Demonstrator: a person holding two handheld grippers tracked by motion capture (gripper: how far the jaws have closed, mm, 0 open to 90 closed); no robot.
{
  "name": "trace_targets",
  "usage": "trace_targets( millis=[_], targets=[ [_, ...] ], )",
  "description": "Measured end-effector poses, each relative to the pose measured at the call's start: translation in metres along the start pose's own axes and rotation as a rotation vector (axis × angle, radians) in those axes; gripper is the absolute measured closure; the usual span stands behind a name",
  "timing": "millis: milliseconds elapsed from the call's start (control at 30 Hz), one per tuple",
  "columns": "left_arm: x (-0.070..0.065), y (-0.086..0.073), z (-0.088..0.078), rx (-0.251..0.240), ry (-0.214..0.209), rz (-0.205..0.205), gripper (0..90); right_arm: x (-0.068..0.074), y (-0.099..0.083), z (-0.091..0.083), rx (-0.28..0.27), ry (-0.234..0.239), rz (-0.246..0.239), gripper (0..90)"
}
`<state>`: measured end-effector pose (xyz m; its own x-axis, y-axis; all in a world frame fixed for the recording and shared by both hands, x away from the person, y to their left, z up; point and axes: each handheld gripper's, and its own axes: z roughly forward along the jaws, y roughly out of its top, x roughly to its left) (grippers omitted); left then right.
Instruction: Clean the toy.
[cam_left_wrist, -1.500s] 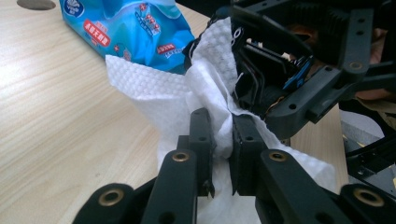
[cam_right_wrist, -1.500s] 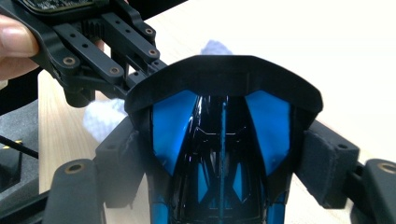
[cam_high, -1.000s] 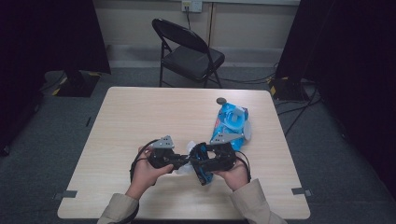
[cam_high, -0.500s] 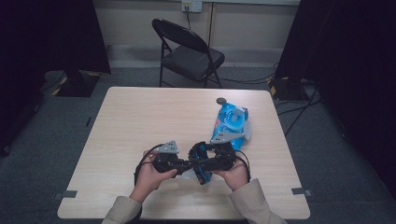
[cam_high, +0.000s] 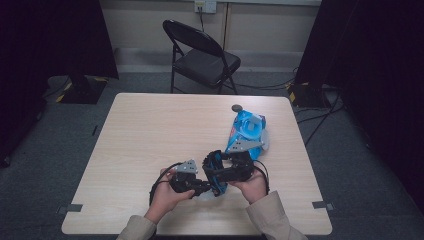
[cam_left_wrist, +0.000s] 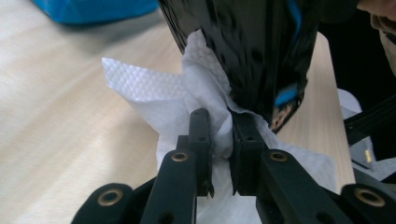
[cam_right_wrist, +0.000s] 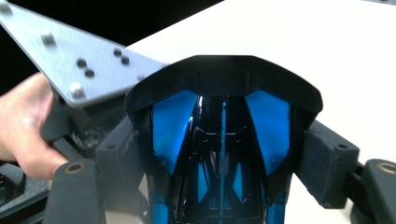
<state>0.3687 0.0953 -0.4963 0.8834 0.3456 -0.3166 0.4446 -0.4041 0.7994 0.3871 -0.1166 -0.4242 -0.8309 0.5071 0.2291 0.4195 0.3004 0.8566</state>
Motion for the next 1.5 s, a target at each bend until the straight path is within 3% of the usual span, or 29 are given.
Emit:
trace_targets(
  millis=[67,267,300,400,500,700,833,1033,1300,1500],
  targets=[
    [0.0,-0.002,0.002,0.017,0.01,0.006,81.0,-0.001,0.0,-0.002,-0.006,0.0,0.002,25.7],
    [0.008,0.002,-0.013,-0.008,0.045,-0.006,81.0,-0.002,0.0,-0.003,-0.006,0.005,0.001,25.7],
    [0.013,0.007,-0.025,-0.036,0.06,-0.014,81.0,-0.002,0.0,-0.003,-0.008,0.003,0.0,25.6],
    [0.016,0.012,-0.035,-0.062,0.079,-0.015,81.0,-0.003,0.0,-0.004,-0.007,0.002,0.0,25.6],
    [0.023,0.023,-0.059,-0.109,0.116,-0.009,81.1,-0.003,0.0,-0.004,-0.007,0.003,0.002,25.6],
    [0.027,0.036,-0.075,-0.152,0.139,-0.003,81.0,-0.001,0.0,-0.003,-0.004,0.012,-0.006,25.7],
    [0.026,0.043,-0.074,-0.164,0.136,0.007,81.0,0.001,-0.001,-0.001,0.004,0.018,-0.013,25.6],
    [0.024,0.049,-0.059,-0.147,0.11,0.022,81.0,0.005,-0.001,0.003,0.013,0.031,-0.022,25.7],
    [0.024,0.046,-0.047,-0.125,0.101,0.023,81.1,0.005,-0.001,0.007,0.015,0.051,-0.016,25.7],
    [0.021,0.039,-0.034,-0.075,0.097,0.039,81.1,0.003,-0.002,0.007,0.011,0.048,-0.01,25.6]
  ],
)
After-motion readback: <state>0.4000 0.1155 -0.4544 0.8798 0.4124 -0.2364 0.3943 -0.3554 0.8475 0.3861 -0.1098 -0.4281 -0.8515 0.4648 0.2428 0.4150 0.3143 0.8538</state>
